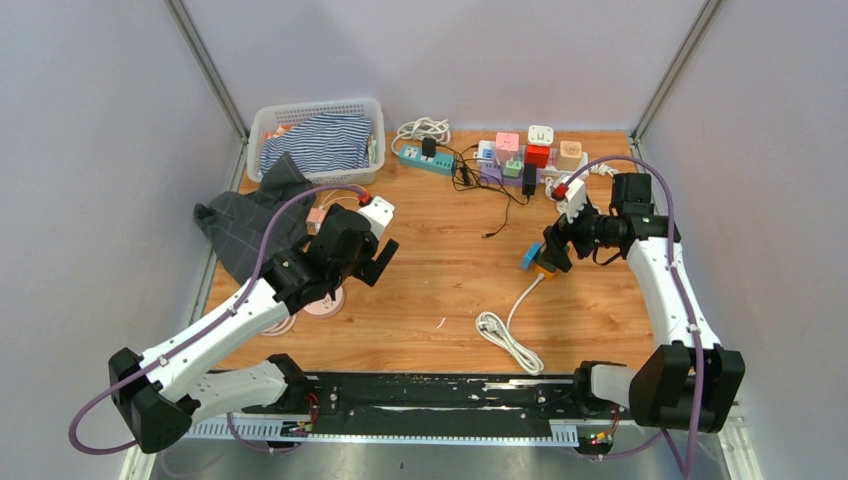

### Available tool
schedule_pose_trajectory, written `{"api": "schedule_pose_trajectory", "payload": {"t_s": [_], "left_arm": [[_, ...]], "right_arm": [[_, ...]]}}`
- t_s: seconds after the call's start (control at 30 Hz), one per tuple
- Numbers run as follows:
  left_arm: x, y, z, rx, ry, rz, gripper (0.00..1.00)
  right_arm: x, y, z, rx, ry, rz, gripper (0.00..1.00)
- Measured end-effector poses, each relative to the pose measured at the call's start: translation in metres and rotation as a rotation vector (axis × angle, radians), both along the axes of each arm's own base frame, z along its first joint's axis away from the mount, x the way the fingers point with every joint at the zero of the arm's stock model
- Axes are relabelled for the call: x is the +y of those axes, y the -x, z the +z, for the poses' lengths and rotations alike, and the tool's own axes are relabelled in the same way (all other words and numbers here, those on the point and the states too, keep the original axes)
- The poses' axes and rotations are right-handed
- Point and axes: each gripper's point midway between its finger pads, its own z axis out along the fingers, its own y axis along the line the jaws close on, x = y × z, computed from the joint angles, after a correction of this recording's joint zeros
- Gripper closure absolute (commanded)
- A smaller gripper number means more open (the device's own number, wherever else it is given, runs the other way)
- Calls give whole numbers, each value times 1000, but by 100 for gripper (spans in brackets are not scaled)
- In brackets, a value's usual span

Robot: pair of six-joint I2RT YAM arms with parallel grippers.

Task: Pull the plug off the socket
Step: Move the socket to the center of the board.

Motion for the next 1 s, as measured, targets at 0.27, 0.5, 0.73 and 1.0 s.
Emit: {"api": "schedule_pose_trajectory", "payload": {"t_s": [0.27,0.5,0.73,1.0], "left_arm": [[1,0,2,-5,3,1,0],[1,1,5,-15,12,1,0],[2,1,6,-18,16,1,0],[2,1,7,-23,15,-1,0]], "right_arm": [[-12,-11,-29,56,64,-18,8],[-25,-17,-54,96,132,-44,11],[-32,-27,-68,96,186,-46,16],[-25,-32,-77,94,223,-7,22]]}}
